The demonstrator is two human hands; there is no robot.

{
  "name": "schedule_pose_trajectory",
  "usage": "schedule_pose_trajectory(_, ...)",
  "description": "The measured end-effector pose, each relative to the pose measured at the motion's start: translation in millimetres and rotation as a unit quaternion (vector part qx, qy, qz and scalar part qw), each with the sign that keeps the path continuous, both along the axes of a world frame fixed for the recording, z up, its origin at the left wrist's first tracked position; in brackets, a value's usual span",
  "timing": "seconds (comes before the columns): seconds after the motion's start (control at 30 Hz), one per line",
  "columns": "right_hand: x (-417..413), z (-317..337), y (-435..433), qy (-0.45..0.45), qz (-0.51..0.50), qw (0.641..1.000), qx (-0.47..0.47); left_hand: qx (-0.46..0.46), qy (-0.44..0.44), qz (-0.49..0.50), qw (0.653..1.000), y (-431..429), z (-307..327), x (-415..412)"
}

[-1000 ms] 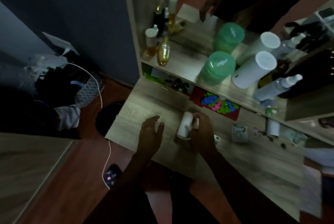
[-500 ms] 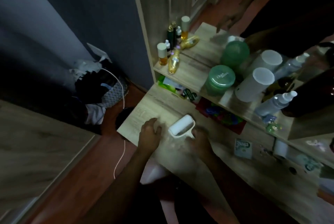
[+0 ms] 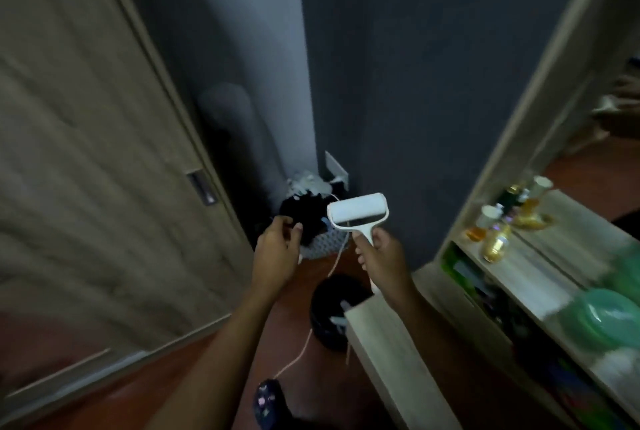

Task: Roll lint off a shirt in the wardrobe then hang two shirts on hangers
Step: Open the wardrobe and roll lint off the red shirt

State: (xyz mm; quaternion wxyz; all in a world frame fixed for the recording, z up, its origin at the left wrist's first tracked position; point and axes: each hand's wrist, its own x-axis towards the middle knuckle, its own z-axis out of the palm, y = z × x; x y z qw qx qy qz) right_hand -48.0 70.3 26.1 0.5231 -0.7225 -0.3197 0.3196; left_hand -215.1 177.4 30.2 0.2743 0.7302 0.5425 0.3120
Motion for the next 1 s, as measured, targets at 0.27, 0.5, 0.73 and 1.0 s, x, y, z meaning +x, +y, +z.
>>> schedule_pose_trajectory(0.27, -104, 26, 161, 0.064, 0.048, 0.996, 0.048, -0.017, 0.012, 0.064, 0.998, 153, 6, -96)
schedule_pose_trajectory(0.5, -174, 39, 254, 0.094, 0.063, 0.992, 0.060, -0.109, 0.083, 0.111, 0.984, 270, -17, -147)
schedule_pose_trajectory(0.73, -193, 41, 296, 0.086, 0.072, 0.992, 0.066, -0.148, 0.139, 0.110, 0.973, 324, -29, -161)
schedule_pose_trajectory(1.0, -193, 45, 317, 0.067, 0.119, 0.988, 0.073, -0.108, 0.185, 0.125, 0.969, 323, -26, -157)
